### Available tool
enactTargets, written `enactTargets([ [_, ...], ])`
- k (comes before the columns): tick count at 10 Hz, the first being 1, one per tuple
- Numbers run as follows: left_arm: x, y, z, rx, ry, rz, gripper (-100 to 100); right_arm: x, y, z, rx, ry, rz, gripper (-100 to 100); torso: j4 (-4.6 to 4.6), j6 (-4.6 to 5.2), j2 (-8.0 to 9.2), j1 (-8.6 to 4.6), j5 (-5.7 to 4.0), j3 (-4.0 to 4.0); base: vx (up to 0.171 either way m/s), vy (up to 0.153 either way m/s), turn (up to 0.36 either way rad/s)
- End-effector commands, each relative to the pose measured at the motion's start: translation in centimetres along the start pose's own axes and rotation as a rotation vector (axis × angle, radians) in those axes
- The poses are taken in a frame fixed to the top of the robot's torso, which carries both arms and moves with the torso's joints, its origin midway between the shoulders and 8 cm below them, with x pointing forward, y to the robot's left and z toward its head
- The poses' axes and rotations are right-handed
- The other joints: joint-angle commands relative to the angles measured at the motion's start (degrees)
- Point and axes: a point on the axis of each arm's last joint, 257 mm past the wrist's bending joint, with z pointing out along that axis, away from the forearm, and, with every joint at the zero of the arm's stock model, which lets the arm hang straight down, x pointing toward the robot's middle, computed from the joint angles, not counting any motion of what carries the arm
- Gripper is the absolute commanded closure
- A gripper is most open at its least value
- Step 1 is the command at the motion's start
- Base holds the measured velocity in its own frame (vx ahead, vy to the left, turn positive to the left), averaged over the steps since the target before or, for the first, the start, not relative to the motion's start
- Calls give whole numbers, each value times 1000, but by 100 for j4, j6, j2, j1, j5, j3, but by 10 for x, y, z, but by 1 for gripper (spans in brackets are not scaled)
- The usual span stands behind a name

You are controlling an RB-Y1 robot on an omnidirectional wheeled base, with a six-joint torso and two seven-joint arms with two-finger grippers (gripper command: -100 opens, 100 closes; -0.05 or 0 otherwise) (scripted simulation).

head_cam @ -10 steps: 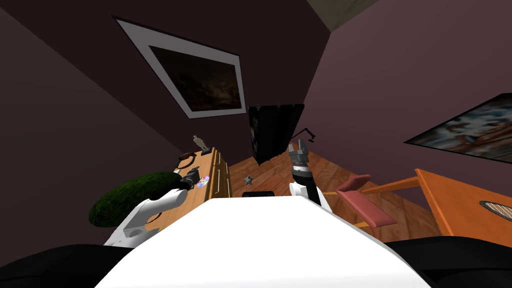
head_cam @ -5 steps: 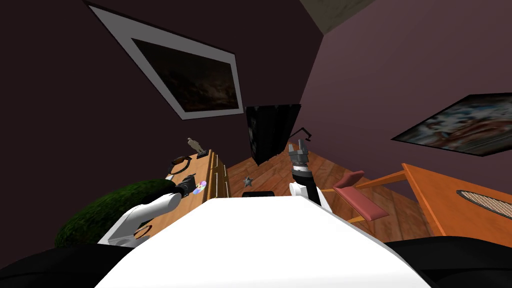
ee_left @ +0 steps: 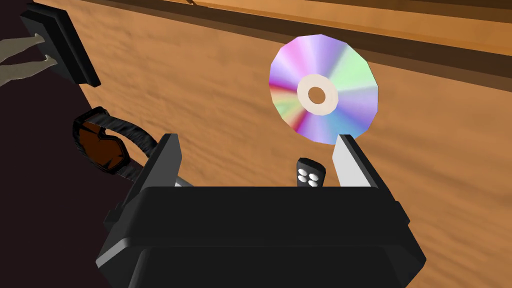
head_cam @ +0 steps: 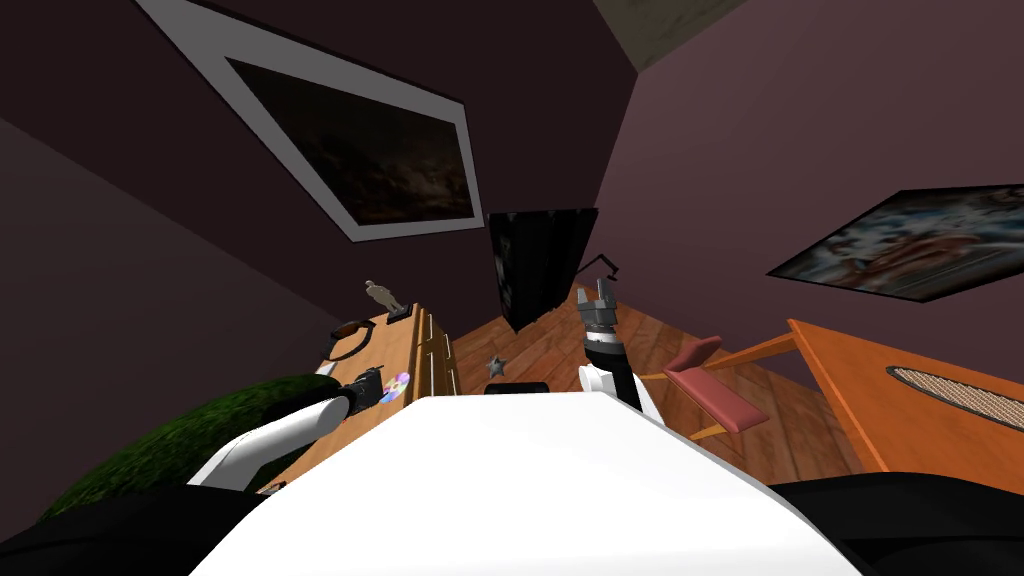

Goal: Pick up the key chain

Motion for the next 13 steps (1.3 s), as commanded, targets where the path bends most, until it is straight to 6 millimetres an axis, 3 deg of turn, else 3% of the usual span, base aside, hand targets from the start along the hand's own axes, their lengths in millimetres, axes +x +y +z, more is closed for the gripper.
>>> enactTargets([
  [1,-14,27,-4,-76,-10,-52,-100,0,0,0,0,0,0,0,0,0,0,0,0,0,44,77,-125],
  [2,-14,31,-5,-90,-12,-52,-100,0,0,0,0,0,0,0,0,0,-2,4,0,-1,43,57,-32],
  [4,-29,66,-10,-185,-23,-118,-100,0,0,0,0,0,0,0,-1,-1,-5,1,0,-3,47,88,-73],
  [5,-29,67,-10,-192,-23,-118,-100,0,0,0,0,0,0,0,-1,-1,-3,16,3,-2,43,89,-38],
  [8,-44,113,-22,-315,-36,-206,-100,0,0,0,0,0,0,0,-2,-1,-11,6,1,-6,57,85,-64],
  [12,-56,157,-38,-433,-48,-299,-100,0,0,0,0,0,0,0,-1,-1,-6,13,3,-4,43,105,-42],
  [13,-54,150,-36,-411,-46,-282,-100,0,0,0,0,0,0,0,0,-1,-1,13,3,-1,12,49,-12],
])
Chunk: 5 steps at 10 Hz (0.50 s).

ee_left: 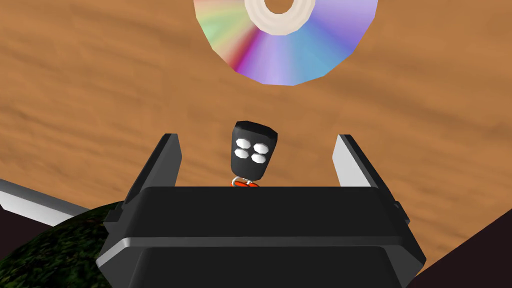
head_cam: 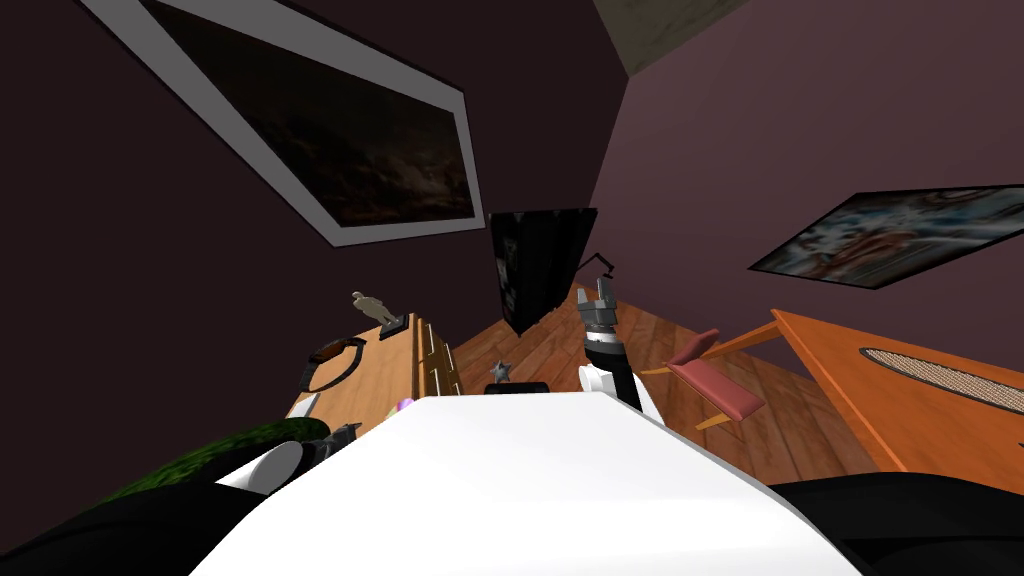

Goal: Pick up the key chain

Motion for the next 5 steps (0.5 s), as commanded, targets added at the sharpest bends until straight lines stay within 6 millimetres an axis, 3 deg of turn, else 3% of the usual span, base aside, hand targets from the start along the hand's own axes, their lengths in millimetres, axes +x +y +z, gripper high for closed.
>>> enactTargets([
  [1,0,0,0,0,0,0,0,0,0,0,0,0,0,0,0,0,0,0,0,0,2,9,-1],
  [2,0,0,10,1,-2,-7,-100,0,0,0,0,0,0,0,1,0,4,-15,-4,2,-9,8,-47],
  [5,0,1,21,2,-4,-15,-100,0,0,0,0,0,0,0,3,0,12,-20,-5,7,-18,6,-39],
])
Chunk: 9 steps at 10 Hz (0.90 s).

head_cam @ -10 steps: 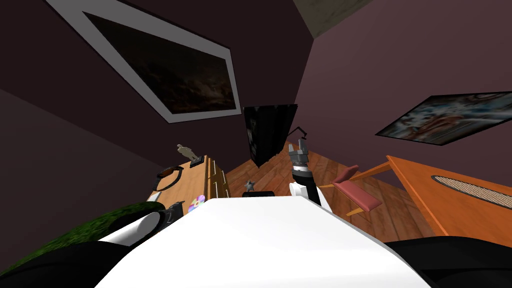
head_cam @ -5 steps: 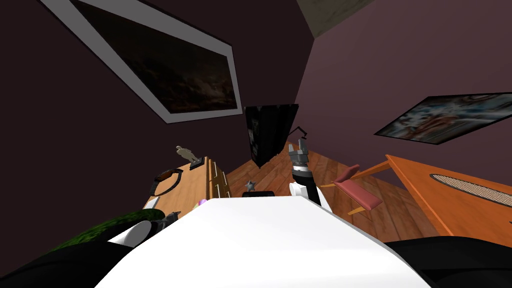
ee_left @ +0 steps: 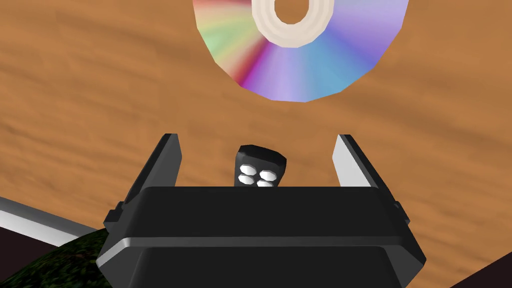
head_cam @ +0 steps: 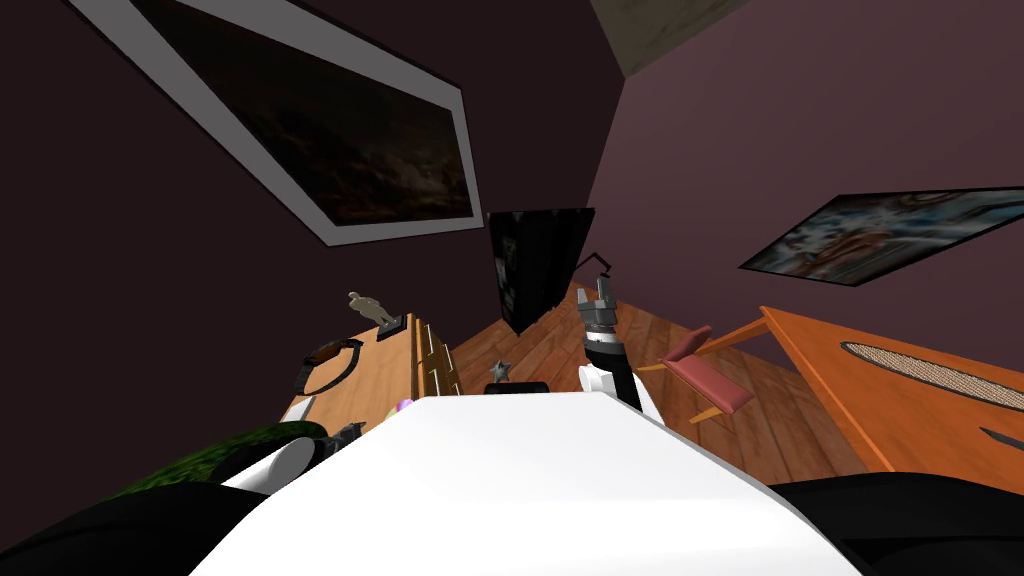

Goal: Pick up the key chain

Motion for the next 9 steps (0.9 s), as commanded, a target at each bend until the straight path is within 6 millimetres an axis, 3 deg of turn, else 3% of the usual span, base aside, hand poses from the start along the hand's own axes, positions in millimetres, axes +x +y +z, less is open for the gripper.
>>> enactTargets([
  [1,0,0,0,0,0,0,-100,0,0,0,0,0,0,0,0,0,0,0,0,0,-7,3,-8],
  [2,0,0,1,1,0,0,100,0,0,0,0,0,0,0,0,-1,-2,-2,-1,-1,0,0,0],
  [6,0,0,0,1,0,1,100,0,0,0,0,0,0,0,-1,-1,-6,3,4,-3,0,0,0],
  [7,0,0,0,2,0,1,0,0,0,0,0,0,0,0,-1,-1,-6,4,6,-4,0,0,0],
  [8,0,0,-7,1,2,5,100,0,0,0,0,0,0,0,-2,-1,-7,5,7,-4,14,-2,53],
  [9,0,-1,-12,1,2,8,100,0,0,0,0,0,0,0,-2,-4,-9,3,5,-5,20,-6,59],
])
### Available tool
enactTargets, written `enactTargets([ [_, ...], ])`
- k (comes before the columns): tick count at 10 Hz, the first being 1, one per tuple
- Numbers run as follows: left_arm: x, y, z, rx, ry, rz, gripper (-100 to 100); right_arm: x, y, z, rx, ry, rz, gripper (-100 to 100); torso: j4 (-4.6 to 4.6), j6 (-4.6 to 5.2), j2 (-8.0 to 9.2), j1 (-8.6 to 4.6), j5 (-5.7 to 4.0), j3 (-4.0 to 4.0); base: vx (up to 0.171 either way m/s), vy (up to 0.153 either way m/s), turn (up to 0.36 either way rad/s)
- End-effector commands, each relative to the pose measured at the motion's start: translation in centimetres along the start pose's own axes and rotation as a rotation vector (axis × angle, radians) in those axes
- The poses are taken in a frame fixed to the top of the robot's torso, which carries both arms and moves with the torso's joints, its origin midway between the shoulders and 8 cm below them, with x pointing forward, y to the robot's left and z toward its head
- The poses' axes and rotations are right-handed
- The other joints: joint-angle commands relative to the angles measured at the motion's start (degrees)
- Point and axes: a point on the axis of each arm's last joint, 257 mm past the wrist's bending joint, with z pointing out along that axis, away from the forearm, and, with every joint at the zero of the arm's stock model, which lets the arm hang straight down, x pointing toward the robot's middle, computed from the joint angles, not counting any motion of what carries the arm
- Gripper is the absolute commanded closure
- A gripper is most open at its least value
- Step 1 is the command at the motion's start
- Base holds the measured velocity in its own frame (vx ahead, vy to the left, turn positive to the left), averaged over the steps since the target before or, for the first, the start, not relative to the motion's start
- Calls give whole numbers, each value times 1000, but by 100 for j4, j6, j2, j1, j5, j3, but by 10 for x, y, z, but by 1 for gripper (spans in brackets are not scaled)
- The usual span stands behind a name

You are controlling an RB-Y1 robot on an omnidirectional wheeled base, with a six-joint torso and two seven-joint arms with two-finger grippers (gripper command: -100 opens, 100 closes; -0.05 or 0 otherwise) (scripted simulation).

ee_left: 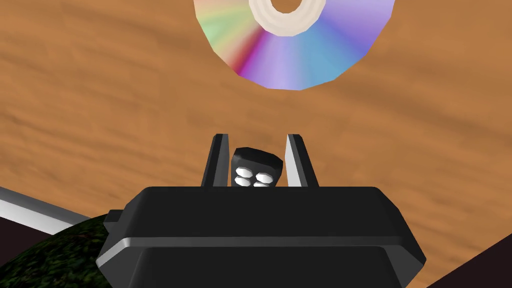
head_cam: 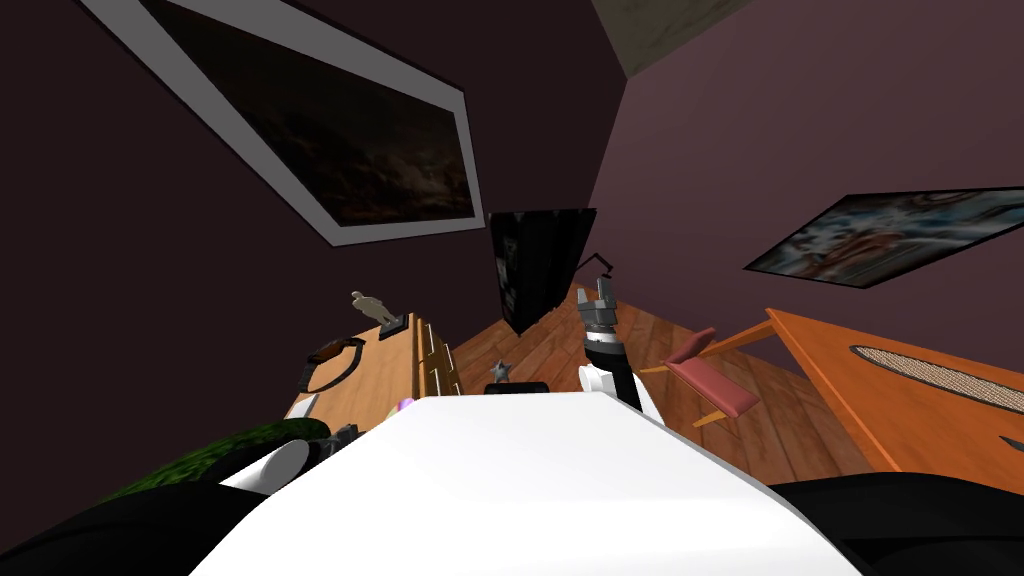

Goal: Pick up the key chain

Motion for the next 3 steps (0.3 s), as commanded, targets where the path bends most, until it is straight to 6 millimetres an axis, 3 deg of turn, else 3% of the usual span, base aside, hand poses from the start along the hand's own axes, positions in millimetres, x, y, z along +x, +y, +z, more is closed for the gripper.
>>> enactTargets([
  [1,0,-1,-8,-2,1,5,100,0,0,0,0,0,0,0,0,0,0,0,0,0,20,-13,42],
  [2,0,0,-4,-3,1,2,100,0,0,0,0,0,0,0,1,1,-1,-9,-13,0,9,-5,10],
  [3,0,1,-4,-5,1,2,0,0,0,0,0,0,0,0,2,3,2,-14,-16,2,0,0,0],
])
